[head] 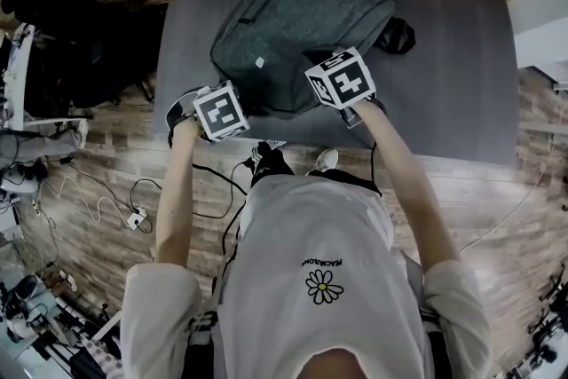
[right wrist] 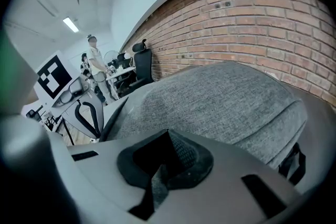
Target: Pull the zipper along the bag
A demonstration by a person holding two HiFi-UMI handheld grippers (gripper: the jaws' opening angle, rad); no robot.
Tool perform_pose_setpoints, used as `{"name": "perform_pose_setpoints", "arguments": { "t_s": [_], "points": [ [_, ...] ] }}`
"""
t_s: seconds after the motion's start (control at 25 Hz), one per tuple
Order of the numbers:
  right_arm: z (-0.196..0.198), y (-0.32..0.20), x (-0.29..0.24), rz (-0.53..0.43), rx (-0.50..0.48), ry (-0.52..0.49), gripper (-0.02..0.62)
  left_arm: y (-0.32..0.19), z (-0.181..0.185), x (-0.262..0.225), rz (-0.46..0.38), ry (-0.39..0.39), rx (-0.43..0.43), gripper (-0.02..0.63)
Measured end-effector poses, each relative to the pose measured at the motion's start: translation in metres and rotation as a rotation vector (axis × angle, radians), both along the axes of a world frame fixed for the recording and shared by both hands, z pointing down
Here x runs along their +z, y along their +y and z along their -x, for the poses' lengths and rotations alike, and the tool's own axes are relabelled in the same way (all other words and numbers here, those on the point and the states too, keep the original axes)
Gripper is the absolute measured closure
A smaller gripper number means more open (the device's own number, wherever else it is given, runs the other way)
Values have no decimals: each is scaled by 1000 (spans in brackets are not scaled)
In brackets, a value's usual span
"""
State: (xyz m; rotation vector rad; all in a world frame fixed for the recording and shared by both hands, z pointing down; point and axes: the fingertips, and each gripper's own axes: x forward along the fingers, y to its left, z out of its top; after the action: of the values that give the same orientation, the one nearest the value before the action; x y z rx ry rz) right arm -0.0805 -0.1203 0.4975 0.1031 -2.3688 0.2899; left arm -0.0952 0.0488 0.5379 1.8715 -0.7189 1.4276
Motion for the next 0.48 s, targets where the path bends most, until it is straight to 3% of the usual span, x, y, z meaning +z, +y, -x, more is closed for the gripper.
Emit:
{"name": "perform_pose_setpoints", "arguments": {
  "t_s": [0.08, 0.28, 0.36, 0.48],
  "points": [
    [-1, 0, 0, 0, 3, -5, 595, 3, -3, 4, -18, 26, -48, 600],
    [-1, 0, -1, -7, 1, -19, 595, 6, -8, 5, -151, 141, -359, 600],
    [-2, 0, -1, -7, 7, -23, 595, 3, -8, 9, -212, 135, -445, 600],
    [-2, 0, -2, -4, 11, -27, 595, -4, -6, 13, -369, 43, -519, 598]
  ]
}}
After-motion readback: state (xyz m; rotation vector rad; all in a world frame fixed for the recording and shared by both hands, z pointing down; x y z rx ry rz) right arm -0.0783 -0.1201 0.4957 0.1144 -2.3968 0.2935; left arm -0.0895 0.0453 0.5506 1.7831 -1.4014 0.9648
